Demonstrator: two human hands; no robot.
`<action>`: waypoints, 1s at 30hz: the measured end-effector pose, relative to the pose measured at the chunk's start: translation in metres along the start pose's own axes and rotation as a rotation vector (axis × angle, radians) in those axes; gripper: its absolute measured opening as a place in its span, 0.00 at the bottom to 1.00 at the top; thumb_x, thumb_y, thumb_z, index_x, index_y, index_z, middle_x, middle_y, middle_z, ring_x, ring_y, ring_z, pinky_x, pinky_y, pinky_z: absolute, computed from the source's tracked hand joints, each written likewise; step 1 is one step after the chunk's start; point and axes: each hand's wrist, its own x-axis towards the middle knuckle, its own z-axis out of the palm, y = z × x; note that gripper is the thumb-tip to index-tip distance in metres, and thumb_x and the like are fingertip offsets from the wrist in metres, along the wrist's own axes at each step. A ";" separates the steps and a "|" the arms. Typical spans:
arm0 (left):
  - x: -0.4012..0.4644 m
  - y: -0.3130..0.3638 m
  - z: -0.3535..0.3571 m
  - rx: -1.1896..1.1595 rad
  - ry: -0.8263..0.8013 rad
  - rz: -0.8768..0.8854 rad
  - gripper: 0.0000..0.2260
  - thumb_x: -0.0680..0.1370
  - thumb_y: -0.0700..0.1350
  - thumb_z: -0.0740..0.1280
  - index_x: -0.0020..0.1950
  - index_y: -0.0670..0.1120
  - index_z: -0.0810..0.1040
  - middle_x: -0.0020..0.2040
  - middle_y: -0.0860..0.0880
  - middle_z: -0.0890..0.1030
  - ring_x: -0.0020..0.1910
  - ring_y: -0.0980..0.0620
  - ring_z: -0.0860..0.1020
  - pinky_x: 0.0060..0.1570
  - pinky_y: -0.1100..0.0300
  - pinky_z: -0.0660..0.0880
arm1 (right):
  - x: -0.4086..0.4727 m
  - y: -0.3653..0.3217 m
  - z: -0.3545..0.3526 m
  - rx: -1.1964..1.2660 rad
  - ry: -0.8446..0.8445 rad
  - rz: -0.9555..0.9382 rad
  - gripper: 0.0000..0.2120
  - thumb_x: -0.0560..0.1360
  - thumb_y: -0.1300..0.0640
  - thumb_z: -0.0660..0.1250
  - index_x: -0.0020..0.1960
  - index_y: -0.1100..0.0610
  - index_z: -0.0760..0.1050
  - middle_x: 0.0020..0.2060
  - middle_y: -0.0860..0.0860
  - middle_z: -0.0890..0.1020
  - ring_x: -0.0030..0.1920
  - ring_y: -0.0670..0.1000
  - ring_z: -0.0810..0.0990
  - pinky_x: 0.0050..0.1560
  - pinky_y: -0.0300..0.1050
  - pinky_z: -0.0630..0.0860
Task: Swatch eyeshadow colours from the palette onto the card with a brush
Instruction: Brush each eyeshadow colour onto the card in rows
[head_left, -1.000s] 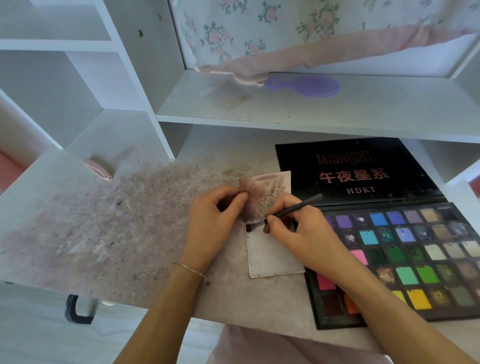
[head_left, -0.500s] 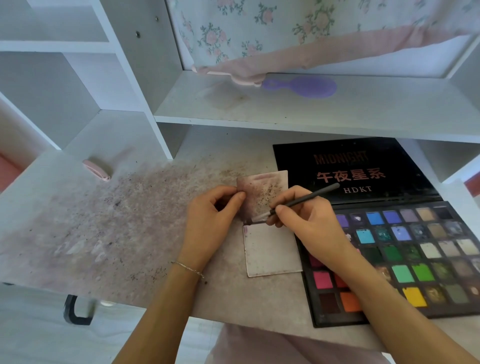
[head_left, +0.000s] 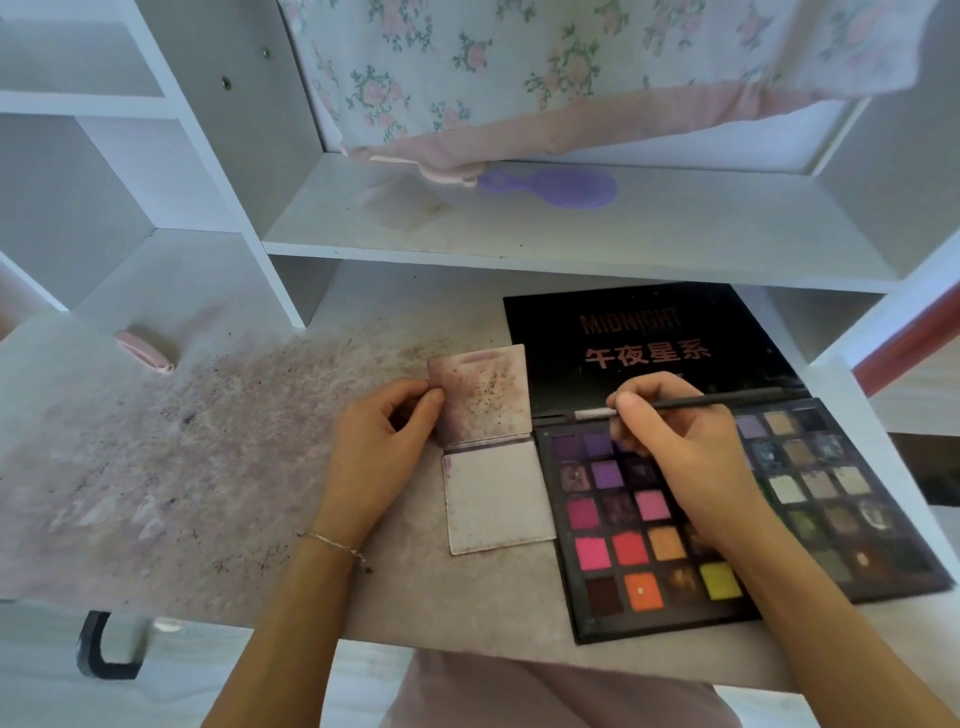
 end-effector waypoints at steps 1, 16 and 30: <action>0.000 0.001 0.000 0.007 -0.013 0.001 0.08 0.76 0.42 0.65 0.41 0.53 0.78 0.37 0.53 0.80 0.37 0.55 0.77 0.42 0.61 0.74 | -0.001 0.001 -0.004 -0.032 0.015 0.000 0.09 0.75 0.66 0.62 0.40 0.55 0.75 0.29 0.47 0.80 0.32 0.42 0.77 0.36 0.32 0.74; -0.003 0.002 0.010 0.064 0.062 -0.020 0.07 0.76 0.43 0.64 0.42 0.53 0.78 0.36 0.55 0.80 0.37 0.56 0.77 0.39 0.59 0.73 | -0.008 0.018 -0.017 -0.222 0.012 0.022 0.10 0.76 0.63 0.60 0.41 0.50 0.73 0.32 0.46 0.82 0.37 0.41 0.81 0.38 0.29 0.75; -0.004 0.002 0.010 0.084 0.061 -0.001 0.07 0.77 0.43 0.63 0.43 0.51 0.79 0.36 0.53 0.81 0.38 0.53 0.78 0.41 0.53 0.75 | -0.009 0.015 -0.018 -0.395 -0.018 -0.071 0.09 0.75 0.61 0.60 0.41 0.49 0.72 0.34 0.55 0.79 0.37 0.56 0.79 0.37 0.50 0.73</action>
